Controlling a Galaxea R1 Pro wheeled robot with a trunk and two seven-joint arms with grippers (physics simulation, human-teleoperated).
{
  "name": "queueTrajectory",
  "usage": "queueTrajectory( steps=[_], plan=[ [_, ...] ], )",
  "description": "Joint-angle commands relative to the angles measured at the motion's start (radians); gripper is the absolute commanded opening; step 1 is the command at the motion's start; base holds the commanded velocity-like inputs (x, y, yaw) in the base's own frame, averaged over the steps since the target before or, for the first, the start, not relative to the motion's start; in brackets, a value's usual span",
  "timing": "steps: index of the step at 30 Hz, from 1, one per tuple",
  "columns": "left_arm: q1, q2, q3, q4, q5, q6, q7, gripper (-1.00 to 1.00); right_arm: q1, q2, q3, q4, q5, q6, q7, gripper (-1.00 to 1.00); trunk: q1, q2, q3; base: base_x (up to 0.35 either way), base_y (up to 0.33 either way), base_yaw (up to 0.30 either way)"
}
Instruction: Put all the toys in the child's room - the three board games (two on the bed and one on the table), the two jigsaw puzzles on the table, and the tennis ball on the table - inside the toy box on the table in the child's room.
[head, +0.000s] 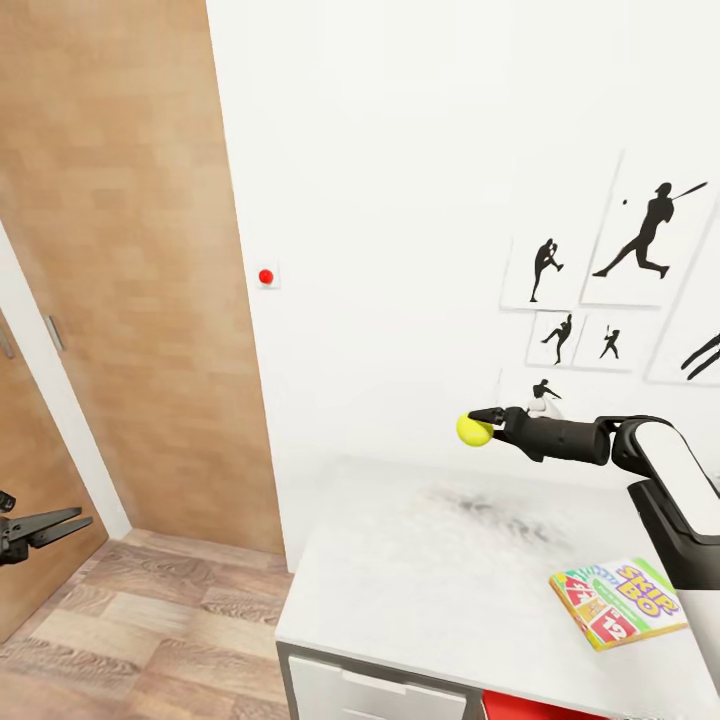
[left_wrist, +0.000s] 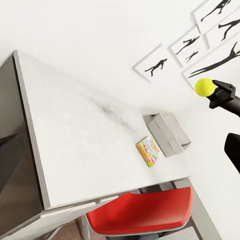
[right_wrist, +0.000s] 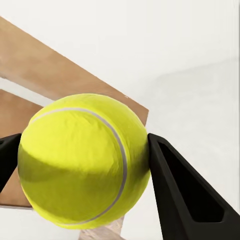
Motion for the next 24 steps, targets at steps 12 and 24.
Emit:
queueTrajectory(
  steps=[12, 24],
  plan=[
    [0.000, 0.000, 0.000, -0.001, 0.000, 0.011, -0.004, 1.00, 0.000, -0.001, -0.009, -0.004, -0.014, 0.000, -0.009, -1.00, 0.001, -0.001, 0.012, 0.000, 0.000, -0.194],
    [0.000, 0.000, 0.000, -0.004, -0.001, 0.010, -0.004, 1.00, 0.000, -0.002, -0.031, -0.003, -0.014, 0.000, -0.008, -1.00, 0.001, -0.001, 0.024, -0.139, -0.048, -0.232]
  ],
)
